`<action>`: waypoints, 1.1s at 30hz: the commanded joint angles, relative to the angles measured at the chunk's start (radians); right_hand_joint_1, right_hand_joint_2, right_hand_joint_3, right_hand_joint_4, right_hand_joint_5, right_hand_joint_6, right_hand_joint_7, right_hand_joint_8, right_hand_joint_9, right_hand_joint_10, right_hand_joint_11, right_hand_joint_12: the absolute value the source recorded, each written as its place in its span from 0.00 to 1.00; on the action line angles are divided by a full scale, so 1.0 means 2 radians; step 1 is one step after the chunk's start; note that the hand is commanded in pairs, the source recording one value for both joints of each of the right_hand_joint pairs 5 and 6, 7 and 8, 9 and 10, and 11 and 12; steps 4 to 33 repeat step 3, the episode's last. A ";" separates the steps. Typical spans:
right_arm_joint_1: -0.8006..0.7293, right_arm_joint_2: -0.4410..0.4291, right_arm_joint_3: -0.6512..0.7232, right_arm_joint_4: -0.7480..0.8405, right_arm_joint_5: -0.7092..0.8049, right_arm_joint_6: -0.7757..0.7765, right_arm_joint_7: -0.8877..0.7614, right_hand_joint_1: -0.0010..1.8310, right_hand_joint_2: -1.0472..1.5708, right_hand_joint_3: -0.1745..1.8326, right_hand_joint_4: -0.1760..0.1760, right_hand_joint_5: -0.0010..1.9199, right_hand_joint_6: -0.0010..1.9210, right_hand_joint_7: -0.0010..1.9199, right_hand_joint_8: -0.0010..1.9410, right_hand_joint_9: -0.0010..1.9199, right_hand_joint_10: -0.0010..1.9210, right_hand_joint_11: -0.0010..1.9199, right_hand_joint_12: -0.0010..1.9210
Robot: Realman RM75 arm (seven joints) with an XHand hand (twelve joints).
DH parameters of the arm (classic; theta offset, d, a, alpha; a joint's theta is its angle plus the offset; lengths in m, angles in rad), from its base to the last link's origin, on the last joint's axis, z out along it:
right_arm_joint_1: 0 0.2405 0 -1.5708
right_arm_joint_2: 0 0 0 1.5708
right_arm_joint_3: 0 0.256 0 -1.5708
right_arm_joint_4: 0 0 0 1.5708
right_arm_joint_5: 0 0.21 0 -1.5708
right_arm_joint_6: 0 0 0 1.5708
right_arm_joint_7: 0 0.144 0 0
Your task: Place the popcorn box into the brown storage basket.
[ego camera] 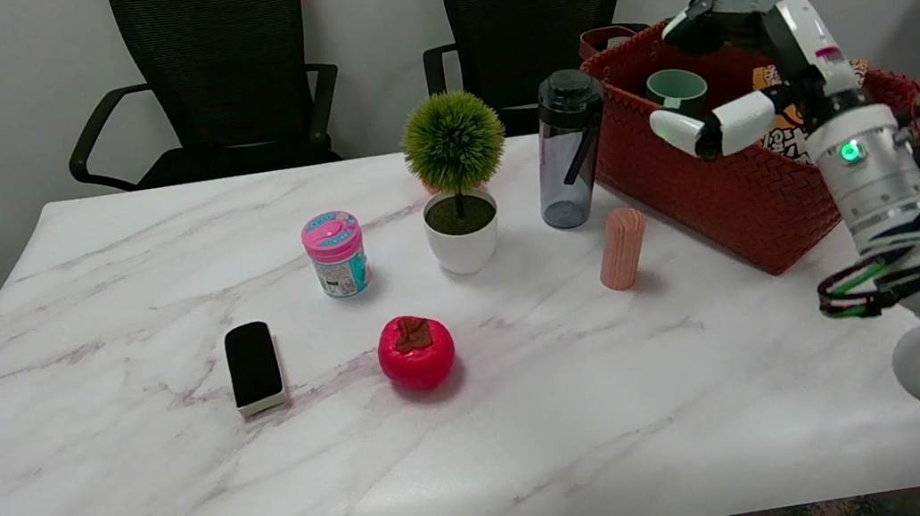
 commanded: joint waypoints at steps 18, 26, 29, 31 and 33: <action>-0.108 -0.042 -0.064 -0.148 -0.101 0.213 0.491 0.62 0.46 0.59 0.50 0.44 0.44 0.45 0.44 0.43 0.43 0.38 0.38; -0.108 -0.042 -0.064 -0.148 -0.101 0.213 0.491 0.62 0.46 0.59 0.50 0.44 0.44 0.45 0.44 0.43 0.43 0.38 0.38; -0.108 -0.042 -0.064 -0.148 -0.101 0.213 0.491 0.62 0.46 0.59 0.50 0.44 0.44 0.45 0.44 0.43 0.43 0.38 0.38; -0.108 -0.042 -0.064 -0.148 -0.101 0.213 0.491 0.62 0.46 0.59 0.50 0.44 0.44 0.45 0.44 0.43 0.43 0.38 0.38; -0.108 -0.042 -0.064 -0.148 -0.101 0.213 0.491 0.62 0.46 0.59 0.50 0.44 0.44 0.45 0.44 0.43 0.43 0.38 0.38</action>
